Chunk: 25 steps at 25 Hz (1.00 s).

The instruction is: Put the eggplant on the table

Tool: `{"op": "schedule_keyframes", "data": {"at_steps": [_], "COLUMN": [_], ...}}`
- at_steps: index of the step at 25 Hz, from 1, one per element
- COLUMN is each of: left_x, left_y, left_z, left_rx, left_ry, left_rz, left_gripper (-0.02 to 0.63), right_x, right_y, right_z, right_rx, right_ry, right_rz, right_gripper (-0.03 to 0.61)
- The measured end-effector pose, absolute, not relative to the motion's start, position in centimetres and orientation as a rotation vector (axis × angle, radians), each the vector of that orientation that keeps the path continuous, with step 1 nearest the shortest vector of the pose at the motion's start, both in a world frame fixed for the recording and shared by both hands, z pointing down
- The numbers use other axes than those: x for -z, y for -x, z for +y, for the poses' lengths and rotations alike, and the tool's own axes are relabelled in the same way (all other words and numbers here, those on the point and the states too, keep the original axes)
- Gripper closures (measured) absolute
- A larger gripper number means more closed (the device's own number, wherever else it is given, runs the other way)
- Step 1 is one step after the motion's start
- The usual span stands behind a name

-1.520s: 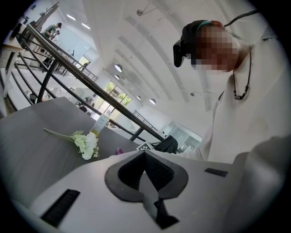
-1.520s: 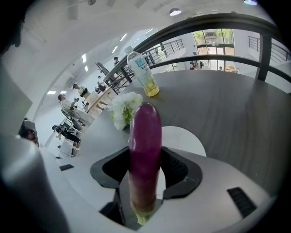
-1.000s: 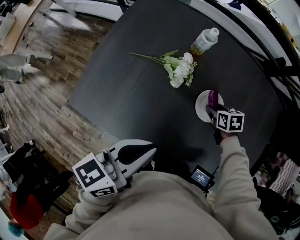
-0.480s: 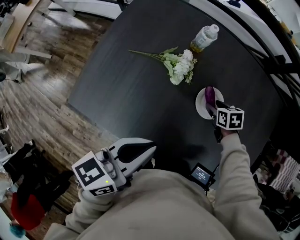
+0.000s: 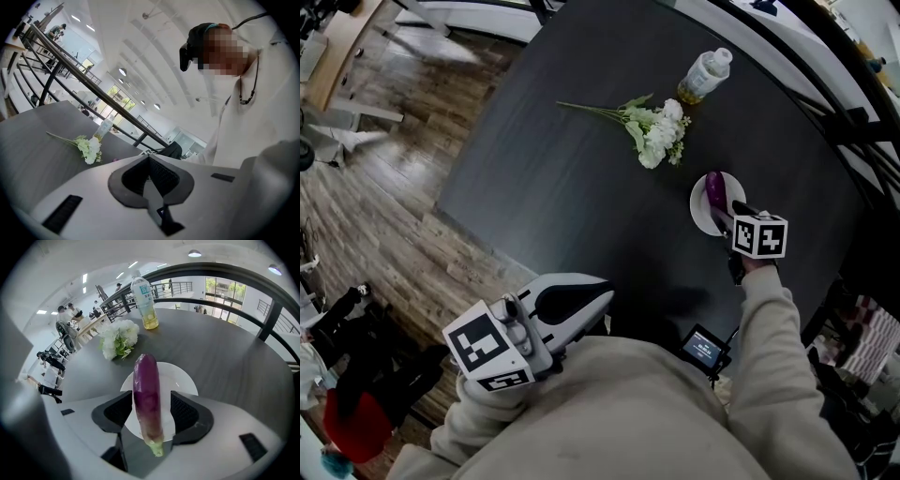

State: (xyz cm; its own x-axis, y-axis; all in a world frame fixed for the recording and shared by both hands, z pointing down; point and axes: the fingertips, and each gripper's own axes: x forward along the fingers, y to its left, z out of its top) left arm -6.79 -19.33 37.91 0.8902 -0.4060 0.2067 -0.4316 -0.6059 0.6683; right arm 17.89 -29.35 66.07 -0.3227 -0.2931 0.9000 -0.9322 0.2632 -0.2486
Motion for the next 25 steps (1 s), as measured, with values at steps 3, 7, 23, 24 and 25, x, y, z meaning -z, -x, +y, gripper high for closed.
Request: {"op": "schedule_keyframes", "data": {"at_steps": [3,7,23,24,25], "left_x": [-37.7,-36.7,-28.4,-28.1,-27.8], "left_y": [6.8,6.3,-0.7,-1.5,-2.2], "left_z": [-19.6,-19.9,-21.5,-21.6,-21.7], "left_rx": [-0.052,-0.067,-0.081,-0.077,-0.075], "left_ry": [-2.309,-2.352,-2.627,-2.643,-2.656], "left_rz": [-0.585,-0.541,-0.183,-0.155,-0.129], "left_gripper": [0.607,0.607,0.607,0.607,0.607], "right_x": [-65.1,-62.4,-38.7,-37.0,-35.2], "right_y": [-18.1,-18.7,-20.1,-20.3,-20.3], "right_z": [-29.7,-30.0,-27.0,-26.5,-25.9], "right_rx": [-1.060,-1.059,-0.905,-0.867,-0.827], "right_ry": [-1.153,-1.214,-1.490,-1.507,-1.519], "right_rz": [-1.791,-1.827,-2.260,-2.297,-2.338], "right_gripper": [0.331,0.331,0.559,0.561,0.563]}}
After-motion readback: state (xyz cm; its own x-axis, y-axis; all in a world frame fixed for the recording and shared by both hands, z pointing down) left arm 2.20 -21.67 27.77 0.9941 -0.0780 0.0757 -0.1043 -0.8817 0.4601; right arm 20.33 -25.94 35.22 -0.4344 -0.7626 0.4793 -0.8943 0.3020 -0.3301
